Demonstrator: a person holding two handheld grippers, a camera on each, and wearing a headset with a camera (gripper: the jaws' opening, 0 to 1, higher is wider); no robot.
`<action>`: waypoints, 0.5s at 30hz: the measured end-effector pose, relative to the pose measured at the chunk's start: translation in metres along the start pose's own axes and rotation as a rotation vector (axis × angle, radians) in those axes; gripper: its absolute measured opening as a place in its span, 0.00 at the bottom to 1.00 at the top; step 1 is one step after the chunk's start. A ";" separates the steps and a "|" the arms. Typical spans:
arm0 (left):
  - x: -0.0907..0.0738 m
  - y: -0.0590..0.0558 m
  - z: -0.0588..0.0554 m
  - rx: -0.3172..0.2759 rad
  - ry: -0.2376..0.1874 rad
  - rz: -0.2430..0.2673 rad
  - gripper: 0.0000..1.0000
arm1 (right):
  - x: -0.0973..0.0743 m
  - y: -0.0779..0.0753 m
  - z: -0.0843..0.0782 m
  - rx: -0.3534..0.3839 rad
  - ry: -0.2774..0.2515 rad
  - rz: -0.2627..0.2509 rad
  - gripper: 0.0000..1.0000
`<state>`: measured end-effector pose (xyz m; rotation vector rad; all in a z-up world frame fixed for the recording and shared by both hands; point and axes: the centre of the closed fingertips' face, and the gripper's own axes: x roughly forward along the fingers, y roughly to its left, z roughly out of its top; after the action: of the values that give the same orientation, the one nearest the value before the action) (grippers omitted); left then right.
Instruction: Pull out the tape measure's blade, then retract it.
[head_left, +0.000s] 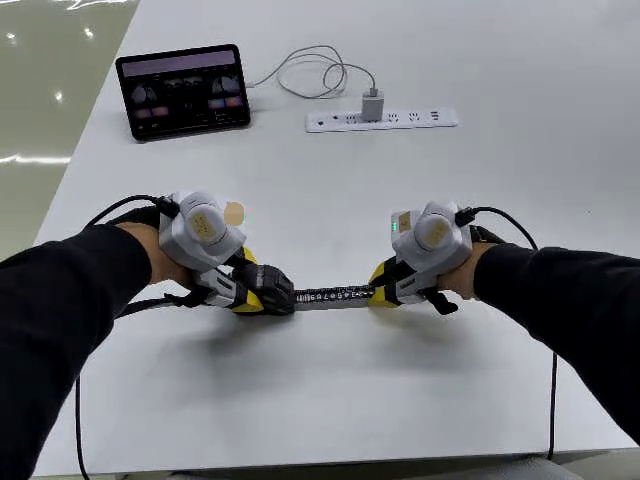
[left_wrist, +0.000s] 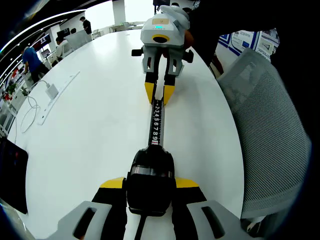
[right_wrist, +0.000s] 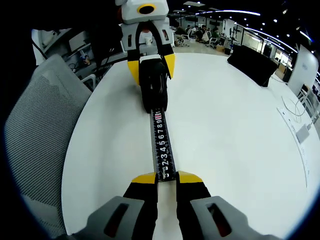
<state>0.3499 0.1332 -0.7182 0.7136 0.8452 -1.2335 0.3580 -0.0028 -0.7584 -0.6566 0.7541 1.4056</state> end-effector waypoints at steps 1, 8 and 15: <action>0.000 0.000 0.000 0.000 0.000 0.000 0.30 | -0.001 0.000 -0.001 0.002 0.001 0.000 0.08; 0.000 0.000 0.000 0.000 -0.001 0.002 0.30 | -0.003 -0.001 -0.005 0.001 0.004 -0.002 0.08; 0.001 0.000 -0.001 -0.001 -0.002 0.003 0.30 | -0.006 -0.002 -0.010 0.009 0.007 -0.004 0.08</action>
<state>0.3497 0.1333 -0.7189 0.7123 0.8433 -1.2309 0.3592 -0.0144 -0.7594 -0.6561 0.7640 1.3960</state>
